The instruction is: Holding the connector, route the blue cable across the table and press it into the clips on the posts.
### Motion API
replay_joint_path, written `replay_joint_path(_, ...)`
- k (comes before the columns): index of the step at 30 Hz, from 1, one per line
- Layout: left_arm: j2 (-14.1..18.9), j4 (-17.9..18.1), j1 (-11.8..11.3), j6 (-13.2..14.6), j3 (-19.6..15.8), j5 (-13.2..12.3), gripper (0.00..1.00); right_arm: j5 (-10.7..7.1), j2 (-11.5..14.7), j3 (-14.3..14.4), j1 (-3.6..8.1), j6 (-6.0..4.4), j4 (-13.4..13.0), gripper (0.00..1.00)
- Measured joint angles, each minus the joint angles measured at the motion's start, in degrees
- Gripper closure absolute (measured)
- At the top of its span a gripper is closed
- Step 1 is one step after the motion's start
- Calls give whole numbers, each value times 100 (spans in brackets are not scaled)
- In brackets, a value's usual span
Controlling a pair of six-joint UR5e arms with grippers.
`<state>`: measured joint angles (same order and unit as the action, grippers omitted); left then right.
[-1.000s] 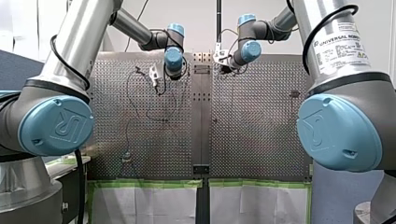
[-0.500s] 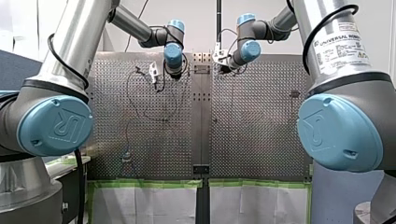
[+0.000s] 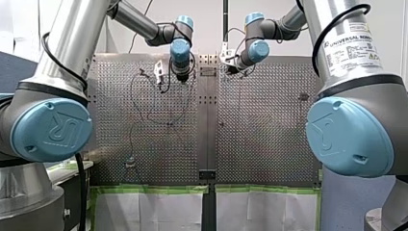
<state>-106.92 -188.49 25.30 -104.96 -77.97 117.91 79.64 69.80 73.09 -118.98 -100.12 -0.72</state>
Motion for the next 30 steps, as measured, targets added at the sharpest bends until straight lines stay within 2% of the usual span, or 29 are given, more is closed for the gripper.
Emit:
replay_joint_path(7, 241, -21, 196, 2, -217, -38, 2, 2, 5, 0, 7, -6, 2, 100)
replay_joint_path(19, 562, -5, 613, -36, -206, -67, 2, 55, 9, 0, 54, -13, 25, 100)
replay_joint_path(24, 442, -104, 887, -140, 1, 102, 2, 71, 12, 0, 61, -17, 67, 100)
replay_joint_path(30, 275, -97, 1192, -50, 260, 393, 2, 140, 33, 0, 64, -13, 115, 100)
